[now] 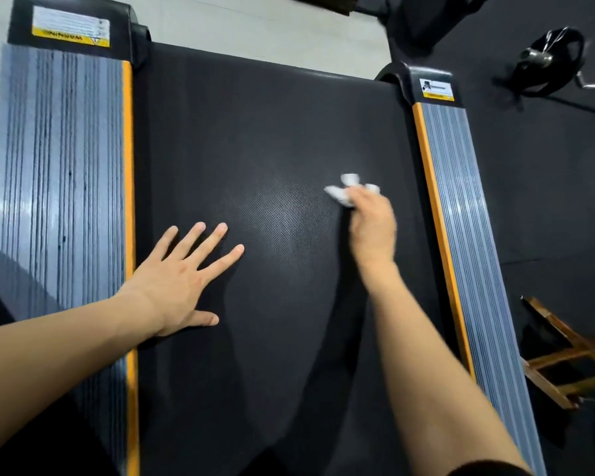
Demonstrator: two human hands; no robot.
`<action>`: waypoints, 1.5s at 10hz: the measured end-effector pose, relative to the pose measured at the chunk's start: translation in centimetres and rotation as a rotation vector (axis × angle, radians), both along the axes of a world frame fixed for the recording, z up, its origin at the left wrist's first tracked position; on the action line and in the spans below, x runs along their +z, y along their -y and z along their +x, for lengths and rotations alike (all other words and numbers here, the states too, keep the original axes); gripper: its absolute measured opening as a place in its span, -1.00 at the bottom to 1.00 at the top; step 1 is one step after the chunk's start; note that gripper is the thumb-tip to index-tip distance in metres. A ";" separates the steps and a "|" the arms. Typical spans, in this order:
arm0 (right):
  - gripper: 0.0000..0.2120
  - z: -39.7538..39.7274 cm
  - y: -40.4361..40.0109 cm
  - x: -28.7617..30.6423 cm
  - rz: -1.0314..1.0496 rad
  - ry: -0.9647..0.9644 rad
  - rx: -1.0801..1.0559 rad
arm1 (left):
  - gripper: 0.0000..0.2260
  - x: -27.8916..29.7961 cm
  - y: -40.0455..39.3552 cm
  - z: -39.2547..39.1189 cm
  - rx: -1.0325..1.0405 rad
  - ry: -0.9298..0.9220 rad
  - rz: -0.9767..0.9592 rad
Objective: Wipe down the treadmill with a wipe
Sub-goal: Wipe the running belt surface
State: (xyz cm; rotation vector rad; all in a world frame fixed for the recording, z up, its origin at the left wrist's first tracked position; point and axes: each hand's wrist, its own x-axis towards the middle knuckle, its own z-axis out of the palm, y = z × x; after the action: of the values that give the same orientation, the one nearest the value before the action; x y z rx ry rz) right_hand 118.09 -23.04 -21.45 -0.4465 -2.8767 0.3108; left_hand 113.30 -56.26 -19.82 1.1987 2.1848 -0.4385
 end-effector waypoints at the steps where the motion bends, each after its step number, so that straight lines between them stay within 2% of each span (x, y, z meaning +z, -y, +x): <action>1: -0.71 2.0 -5.7 0.7 0.051 -0.038 -0.414 | -0.02 -0.1 0.1 0.0 -0.003 -0.004 0.001; 2: -0.73 0.3 -2.1 1.9 -0.153 0.024 -0.553 | -0.02 -0.1 0.1 0.0 0.002 0.007 -0.004; 3: -0.80 -2.8 6.3 2.3 -0.307 -0.064 -0.213 | -0.02 0.1 0.0 0.1 0.003 0.002 -0.009; 4: -0.73 -3.3 12.7 -0.3 -0.172 0.021 0.293 | -0.02 0.5 -0.3 0.1 0.004 0.006 -0.033; 5: -0.67 -2.4 8.1 -0.6 -0.143 0.013 0.379 | -0.02 0.4 -0.4 0.2 0.018 0.009 -0.022; 6: -0.76 0.1 -2.0 0.4 -0.005 -0.042 -0.104 | -0.02 0.2 -0.3 0.1 0.019 0.018 -0.028; 7: -0.68 3.2 -7.6 -0.3 -0.070 -0.073 -0.427 | -0.03 0.1 -0.4 0.0 0.021 0.027 -0.023; 8: -0.76 3.0 -5.4 0.0 -0.226 -0.095 -0.619 | -0.03 0.2 -0.5 0.0 0.028 0.049 -0.014; 9: -0.74 0.2 2.6 0.5 -0.303 -0.007 -0.382 | -0.03 0.1 -0.3 0.0 0.034 0.050 0.004; 10: -0.69 -0.9 12.6 0.5 -0.349 0.053 0.003 | -0.04 0.4 -0.1 0.1 0.036 0.033 0.055; 11: -0.64 -1.8 15.7 -0.2 -0.267 -0.115 0.300 | -0.14 1.3 1.1 1.3 0.027 -0.007 0.136; 12: -0.72 -1.7 11.1 0.8 -0.240 -0.018 0.122 | -0.23 2.2 3.5 2.7 -0.030 0.009 0.131; 13: -0.77 -0.9 6.8 -0.6 -0.263 -0.117 -0.413 | -0.26 2.3 5.0 2.9 -0.071 0.022 0.110; 14: -0.74 -2.8 11.9 -0.6 -0.241 -0.054 -0.274 | -0.28 2.3 4.6 3.2 -0.034 0.031 0.132; 15: -0.71 -3.9 20.8 -0.5 -0.348 0.019 0.273 | -0.30 2.3 4.5 3.4 -0.025 0.031 0.125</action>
State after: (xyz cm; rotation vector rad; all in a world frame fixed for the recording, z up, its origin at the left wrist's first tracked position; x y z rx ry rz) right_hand 114.15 -43.84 -21.90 -0.1068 -2.9047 0.8645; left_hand 116.67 -60.80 -17.49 1.2916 2.1997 -0.2951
